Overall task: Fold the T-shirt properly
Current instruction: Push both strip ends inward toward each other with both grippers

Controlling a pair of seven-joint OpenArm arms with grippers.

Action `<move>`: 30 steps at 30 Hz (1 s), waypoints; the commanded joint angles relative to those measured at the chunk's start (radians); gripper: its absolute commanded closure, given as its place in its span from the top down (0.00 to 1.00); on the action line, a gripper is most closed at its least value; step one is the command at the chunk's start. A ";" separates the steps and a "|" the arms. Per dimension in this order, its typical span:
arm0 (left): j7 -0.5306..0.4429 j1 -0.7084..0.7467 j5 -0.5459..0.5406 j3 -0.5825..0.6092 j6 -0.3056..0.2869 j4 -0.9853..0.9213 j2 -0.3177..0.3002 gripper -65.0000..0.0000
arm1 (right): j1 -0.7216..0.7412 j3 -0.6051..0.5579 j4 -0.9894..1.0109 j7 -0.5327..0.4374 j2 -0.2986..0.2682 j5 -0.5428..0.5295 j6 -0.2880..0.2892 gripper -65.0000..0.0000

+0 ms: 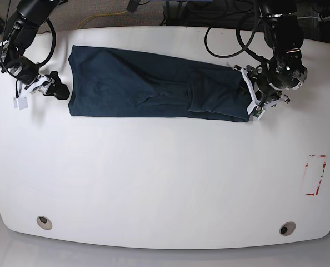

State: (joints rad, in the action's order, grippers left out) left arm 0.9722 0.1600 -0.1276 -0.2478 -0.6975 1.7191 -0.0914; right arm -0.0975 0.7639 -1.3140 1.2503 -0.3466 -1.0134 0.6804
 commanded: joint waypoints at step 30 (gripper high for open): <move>-0.014 0.000 -0.010 0.002 -0.001 0.020 0.045 0.40 | -0.049 -0.137 -0.263 -0.039 0.146 -0.023 -0.083 0.00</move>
State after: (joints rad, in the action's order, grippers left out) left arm 0.9691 0.1684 -0.1261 -0.2478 -0.6971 1.7226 -0.0597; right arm -0.1513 0.6216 -1.5162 1.2339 -0.1825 -1.0000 0.5980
